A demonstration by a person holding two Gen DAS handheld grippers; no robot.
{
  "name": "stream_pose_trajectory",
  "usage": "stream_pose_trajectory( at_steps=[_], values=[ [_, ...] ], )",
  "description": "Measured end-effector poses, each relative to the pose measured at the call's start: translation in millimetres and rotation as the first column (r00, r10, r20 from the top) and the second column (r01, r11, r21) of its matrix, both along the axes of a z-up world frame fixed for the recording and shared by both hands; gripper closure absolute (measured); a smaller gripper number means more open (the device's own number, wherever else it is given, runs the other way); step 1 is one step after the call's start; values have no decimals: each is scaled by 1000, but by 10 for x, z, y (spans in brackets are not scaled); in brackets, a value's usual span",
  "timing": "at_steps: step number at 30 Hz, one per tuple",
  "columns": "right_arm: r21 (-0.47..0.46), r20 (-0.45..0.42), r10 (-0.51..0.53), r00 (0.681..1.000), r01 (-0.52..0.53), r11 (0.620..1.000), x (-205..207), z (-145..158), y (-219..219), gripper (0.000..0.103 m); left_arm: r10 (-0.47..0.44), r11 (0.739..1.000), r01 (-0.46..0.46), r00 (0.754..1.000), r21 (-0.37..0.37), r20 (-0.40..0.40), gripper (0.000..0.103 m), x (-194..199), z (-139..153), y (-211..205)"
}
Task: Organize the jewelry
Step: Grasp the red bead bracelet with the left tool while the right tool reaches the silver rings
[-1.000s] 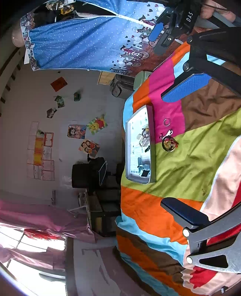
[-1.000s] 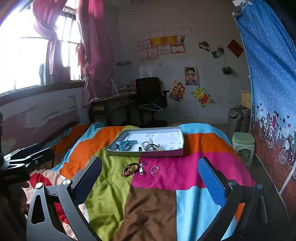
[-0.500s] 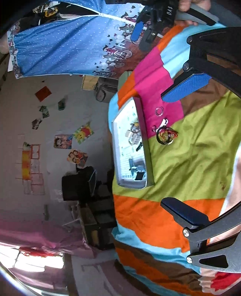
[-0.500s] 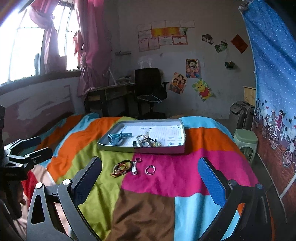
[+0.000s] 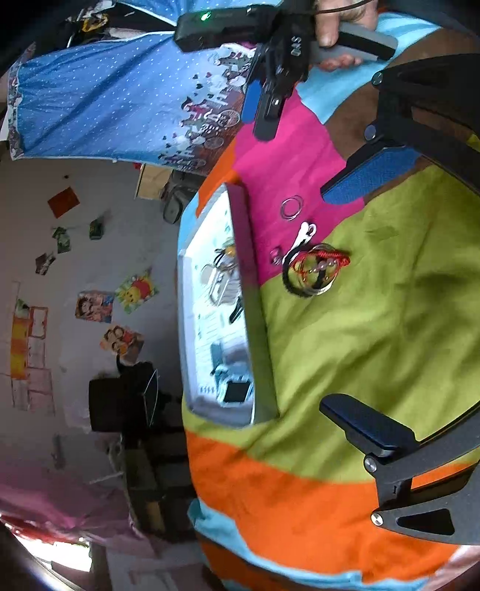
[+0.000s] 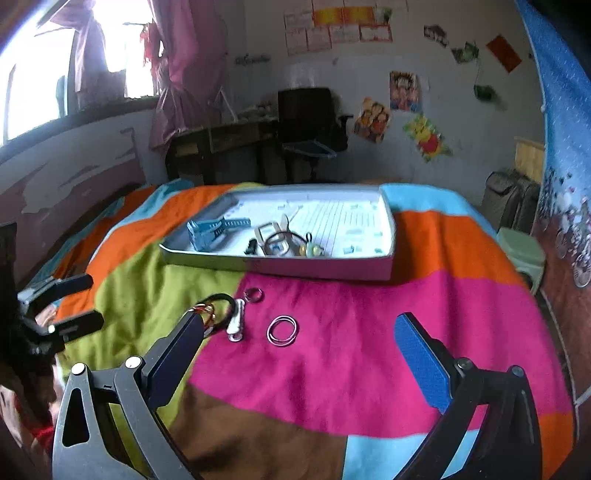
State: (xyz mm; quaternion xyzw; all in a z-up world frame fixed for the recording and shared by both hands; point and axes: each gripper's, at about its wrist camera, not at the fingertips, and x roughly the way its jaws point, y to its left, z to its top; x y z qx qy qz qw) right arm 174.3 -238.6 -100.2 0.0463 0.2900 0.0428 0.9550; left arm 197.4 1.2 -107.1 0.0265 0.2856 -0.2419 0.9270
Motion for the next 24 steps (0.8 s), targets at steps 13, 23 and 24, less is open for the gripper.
stream_pose_trajectory(
  at_steps=[13, 23, 24],
  values=[
    [88, -140, 74, 987, -61, 994, 467, -463, -24, 52, -154, 988, 154, 982, -7, -108, 44, 245, -268, -304],
    [75, -188, 123, 974, -111, 991, 586, -591, 140, 64, -165, 986, 162, 968, -33, -187, 75, 359, -417, -305],
    [75, -191, 126, 974, -114, 991, 594, -594, 144, 64, -175, 985, 171, 966, -36, -190, 77, 357, -422, -314]
  ],
)
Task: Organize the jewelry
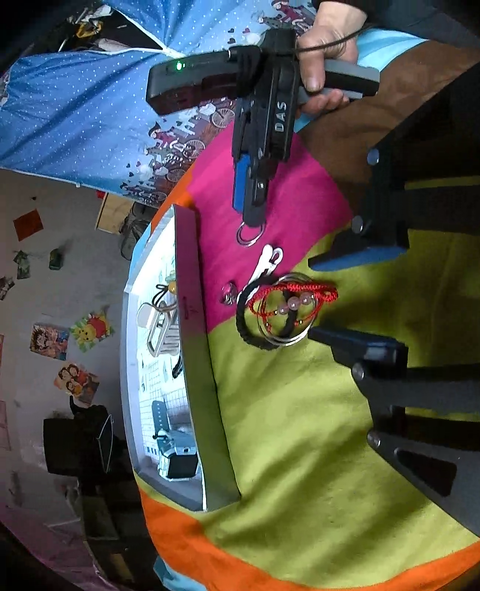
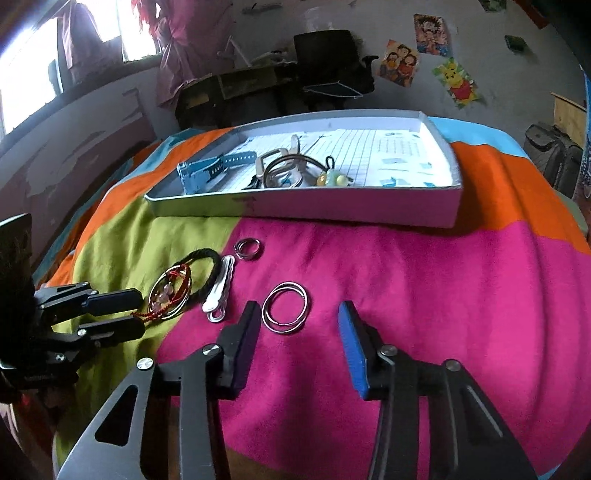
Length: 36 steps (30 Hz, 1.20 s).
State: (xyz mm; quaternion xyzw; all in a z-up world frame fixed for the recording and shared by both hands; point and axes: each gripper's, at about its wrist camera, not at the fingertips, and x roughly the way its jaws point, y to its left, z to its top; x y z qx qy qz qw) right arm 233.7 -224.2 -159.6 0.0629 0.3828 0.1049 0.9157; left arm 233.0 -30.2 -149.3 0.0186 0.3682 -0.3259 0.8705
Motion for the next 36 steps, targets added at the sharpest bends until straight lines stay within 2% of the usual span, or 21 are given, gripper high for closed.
stream_pose_trajectory(
  at_steps=[2, 6, 8, 12, 20, 29, 36],
  values=[
    [-3, -6, 10, 1000, -10, 1000, 24, -12, 22, 70, -9, 1000, 9, 1000, 2, -3, 79, -1, -7, -18],
    [-12, -20, 22, 1000, -22, 1000, 71, -43, 65, 72, -19, 1000, 19, 1000, 8, -18, 91, 14, -32, -42],
    [-19, -30, 23, 999, -23, 1000, 90, -65, 77, 78, -14, 1000, 14, 1000, 5, -26, 94, 25, -47, -35],
    [-44, -28, 31, 999, -33, 998, 68, -68, 136, 78, -5, 1000, 5, 999, -2, -35, 96, 46, -57, -15],
    [-26, -8, 67, 998, -67, 997, -56, 22, 215, 78, -2, 998, 0, 999, -59, -34, 98, -17, 65, 79],
    [1, 39, 73, 997, -73, 997, -164, 185, 174, 78, -18, 997, 15, 998, -74, -53, 98, -103, 180, 95],
    [14, 50, 71, 996, -71, 997, -165, 224, 155, 78, 12, 995, -16, 999, -97, -43, 98, -86, 314, 131]
  ],
)
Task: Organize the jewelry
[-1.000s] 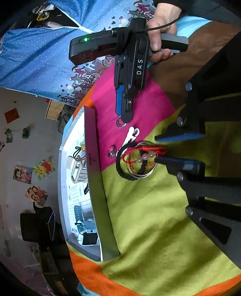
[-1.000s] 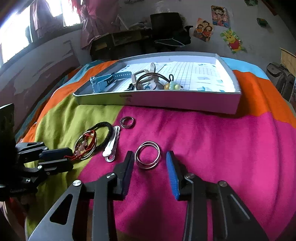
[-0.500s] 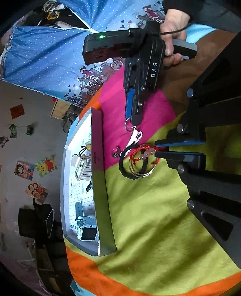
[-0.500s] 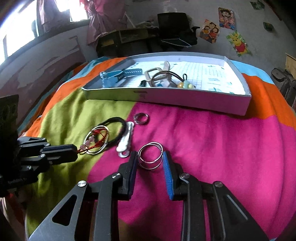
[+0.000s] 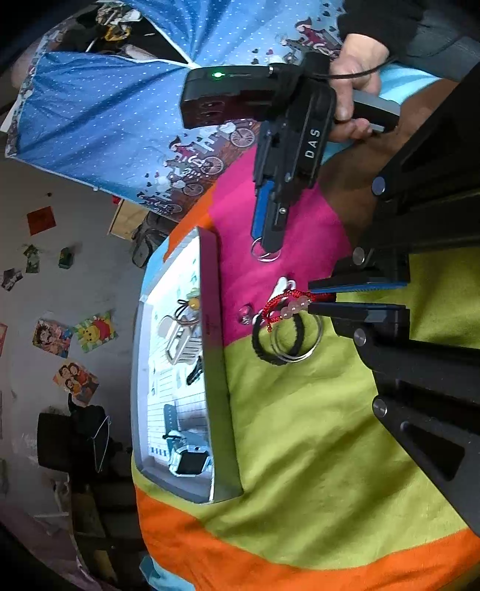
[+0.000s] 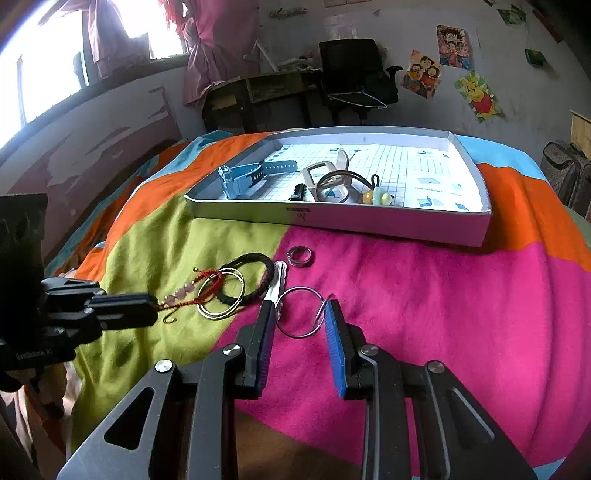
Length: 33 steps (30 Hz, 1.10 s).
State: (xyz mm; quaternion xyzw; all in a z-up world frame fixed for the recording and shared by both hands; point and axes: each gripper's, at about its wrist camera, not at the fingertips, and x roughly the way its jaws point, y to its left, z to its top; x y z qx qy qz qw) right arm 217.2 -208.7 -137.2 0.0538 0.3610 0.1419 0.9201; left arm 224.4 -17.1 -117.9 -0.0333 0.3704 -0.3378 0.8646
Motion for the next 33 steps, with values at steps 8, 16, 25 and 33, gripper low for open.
stream_pose_trajectory(
  at_steps=[8, 16, 25, 33],
  values=[
    [-10, 82, -18, 996, 18, 1000, 170, 277, -60, 78, 62, 998, -60, 996, -29, 59, 98, 295, 283, -6],
    [-45, 141, -61, 988, 68, 997, 730, 527, -189, 78, 214, 976, -205, 969, -78, 128, 98, 1005, 437, -66],
    [-39, 55, -100, 994, 102, 994, 1097, 186, -172, 78, 239, 971, -237, 969, -35, 59, 98, 1391, 76, -257],
    [-33, 35, -101, 994, 102, 994, 1093, 92, -195, 77, 210, 977, -211, 977, 18, 39, 98, 1338, -92, -354]
  ],
)
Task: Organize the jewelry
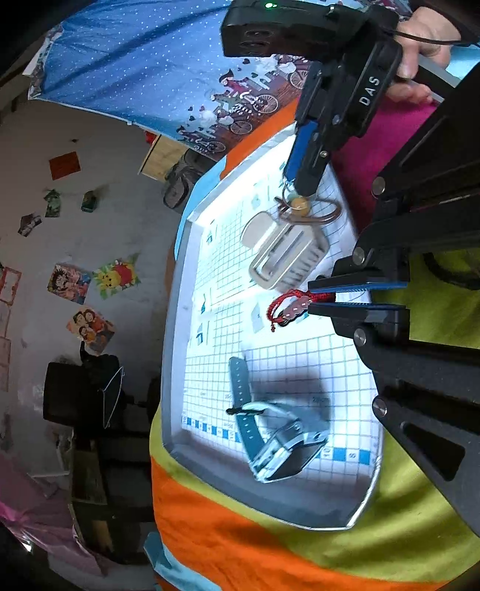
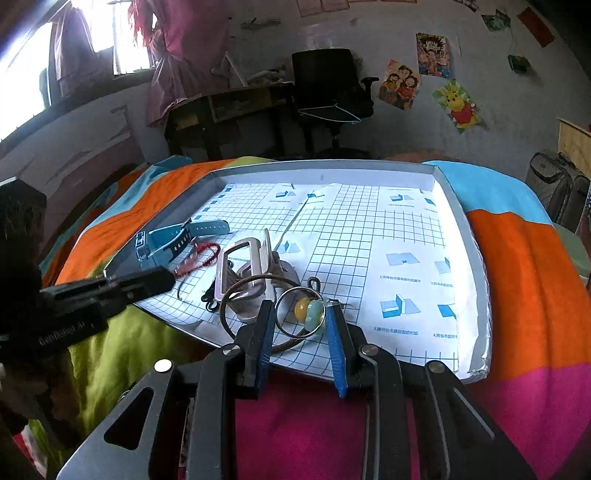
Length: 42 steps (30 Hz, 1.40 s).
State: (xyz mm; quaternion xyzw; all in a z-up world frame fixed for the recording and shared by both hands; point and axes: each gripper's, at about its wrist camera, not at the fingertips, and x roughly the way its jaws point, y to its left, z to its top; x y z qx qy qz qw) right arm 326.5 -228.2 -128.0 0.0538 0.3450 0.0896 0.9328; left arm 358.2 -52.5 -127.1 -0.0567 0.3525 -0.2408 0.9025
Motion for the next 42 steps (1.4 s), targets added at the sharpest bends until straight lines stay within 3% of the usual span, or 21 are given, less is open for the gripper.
stream_pose_trajectory(
  at_steps=[5, 7, 10, 11, 12, 14, 17, 20, 24, 26, 34, 42],
  values=[
    [2, -4, -28, 1000, 28, 1000, -51, 27, -65, 61, 31, 999, -31, 999, 14, -12, 96, -52, 46, 53],
    [12, -3, -48, 999, 48, 999, -110, 58, -124, 56, 47, 999, -47, 999, 8, -17, 87, -85, 87, 92],
    [21, 16, -70, 997, 70, 997, -223, 144, -189, 48, 83, 996, -83, 997, -23, 2, 50, -192, 211, 192],
    [23, 24, -76, 997, 75, 997, -265, 181, -201, 45, 97, 995, -96, 995, -37, 12, 29, -235, 250, 224],
    [26, 35, -81, 996, 80, 996, -312, 228, -216, 44, 125, 990, -123, 992, -62, 34, 19, -309, 327, 277],
    [30, 57, -89, 994, 87, 996, -405, 335, -242, 36, 145, 986, -140, 988, -87, 52, 17, -394, 437, 336],
    [45, 107, -103, 989, 99, 994, -583, 550, -255, 24, 171, 983, -166, 983, -80, 70, 2, -557, 661, 382],
    [62, 168, -109, 980, 99, 993, -815, 785, -256, 13, 176, 981, -165, 977, -99, 117, 0, -774, 897, 445],
    [68, 258, -114, 959, 99, 993, -1193, 1096, -213, 10, 186, 980, -171, 969, -105, 162, 0, -1135, 1177, 523],
    [68, 291, -116, 950, 100, 993, -1385, 1212, -187, 1, 189, 980, -173, 962, -99, 195, 0, -1327, 1306, 550],
    [72, 397, -106, 912, 85, 994, -2233, 1605, -68, 1, 210, 978, -192, 924, -86, 320, 0, -2175, 1742, 654],
    [74, 414, -111, 904, 88, 993, -2823, 1665, -16, 1, 221, 974, -223, 898, -38, 382, 0, -2852, 1861, 660]
  ],
)
